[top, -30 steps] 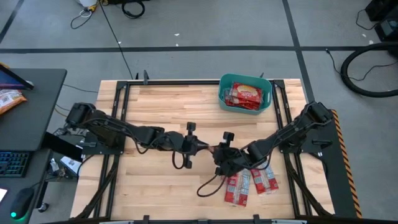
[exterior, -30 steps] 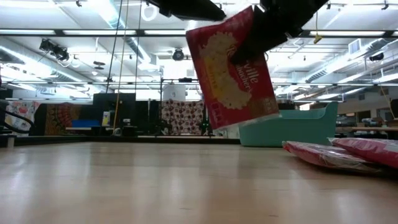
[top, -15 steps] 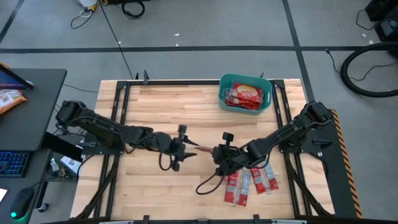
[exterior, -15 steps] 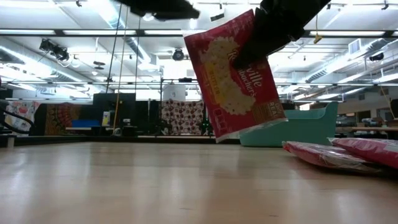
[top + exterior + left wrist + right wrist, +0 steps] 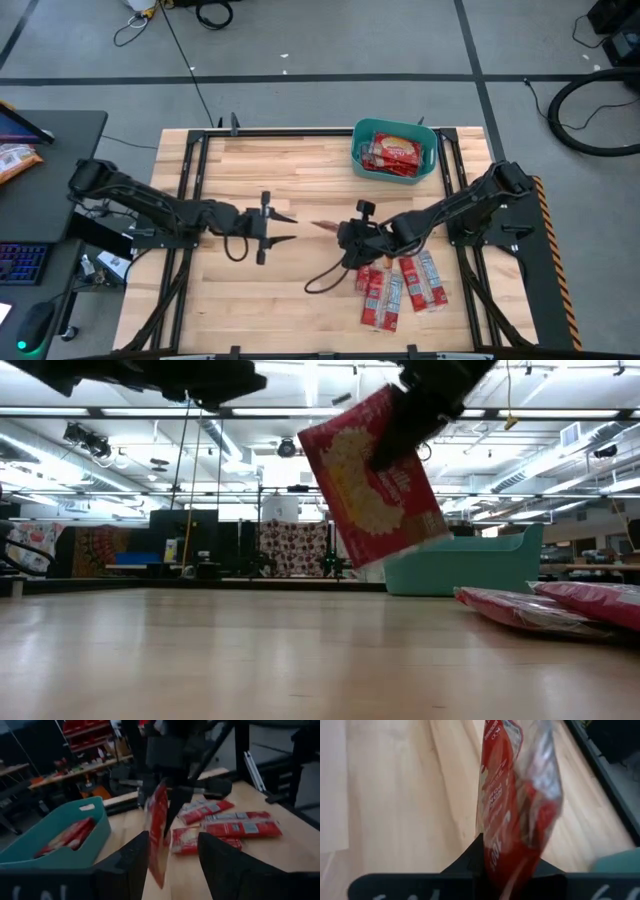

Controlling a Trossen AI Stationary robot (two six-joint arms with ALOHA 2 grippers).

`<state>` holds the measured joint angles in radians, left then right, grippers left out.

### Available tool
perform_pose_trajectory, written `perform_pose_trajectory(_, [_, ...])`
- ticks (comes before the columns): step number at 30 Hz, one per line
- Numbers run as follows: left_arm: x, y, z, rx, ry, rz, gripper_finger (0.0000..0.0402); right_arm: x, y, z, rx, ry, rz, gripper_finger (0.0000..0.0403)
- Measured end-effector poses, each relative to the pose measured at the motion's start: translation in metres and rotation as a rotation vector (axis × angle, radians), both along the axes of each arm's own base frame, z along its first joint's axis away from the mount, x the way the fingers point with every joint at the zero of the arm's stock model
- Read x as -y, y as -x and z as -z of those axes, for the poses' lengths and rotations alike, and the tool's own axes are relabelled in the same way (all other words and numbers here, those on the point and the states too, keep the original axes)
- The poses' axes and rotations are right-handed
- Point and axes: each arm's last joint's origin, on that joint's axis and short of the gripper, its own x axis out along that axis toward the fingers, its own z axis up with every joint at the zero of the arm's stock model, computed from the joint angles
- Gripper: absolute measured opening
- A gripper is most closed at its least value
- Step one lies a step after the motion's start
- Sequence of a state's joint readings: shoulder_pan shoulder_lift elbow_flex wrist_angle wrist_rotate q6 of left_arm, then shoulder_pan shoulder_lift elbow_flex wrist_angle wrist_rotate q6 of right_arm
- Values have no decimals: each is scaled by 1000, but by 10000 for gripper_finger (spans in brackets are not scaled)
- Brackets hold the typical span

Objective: Sort popcorn bags into baskets
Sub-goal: Put the red popcorn bag into the green bin

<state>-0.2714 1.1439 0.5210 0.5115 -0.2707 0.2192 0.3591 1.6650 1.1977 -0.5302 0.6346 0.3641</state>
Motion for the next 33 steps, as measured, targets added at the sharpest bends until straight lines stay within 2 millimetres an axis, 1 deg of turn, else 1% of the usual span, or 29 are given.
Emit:
perform_pose_trajectory(5, [-5, 16, 4, 72, 48, -4, 172, 9, -5, -27, -26, 17, 32, 44])
perform_pose_trajectory(8, [-7, 24, 13, 75, 87, -7, 172, 15, -5, -40, -38, 41, 66, 44])
perform_pose_trajectory(11, [-8, 29, 25, 38, 121, -12, 172, 24, -1, -54, -95, 37, 122, 44])
perform_pose_trajectory(14, [-8, 30, 33, 12, 130, -19, 172, 32, 5, -71, -148, 28, 182, 44])
perform_pose_trajectory(18, [-8, 30, 33, 15, 125, -18, 172, 44, 14, -95, -183, 65, 267, 44])
perform_pose_trajectory(20, [-8, 30, 33, 18, 125, -18, 172, 54, 20, -102, -228, 123, 317, 44])
perform_pose_trajectory(23, [-8, 30, 33, 18, 125, -18, 172, 71, 30, -104, -289, 238, 422, 44])
perform_pose_trajectory(25, [-8, 30, 33, 17, 129, -18, 172, 85, 36, -100, -351, 281, 479, 44])
perform_pose_trajectory(28, [-8, 30, 33, 17, 133, -19, 172, 106, 38, -86, -417, 284, 533, 44])
perform_pose_trajectory(33, [-8, 30, 33, 14, 132, -19, 172, 147, 49, -58, -601, 308, 619, 43])
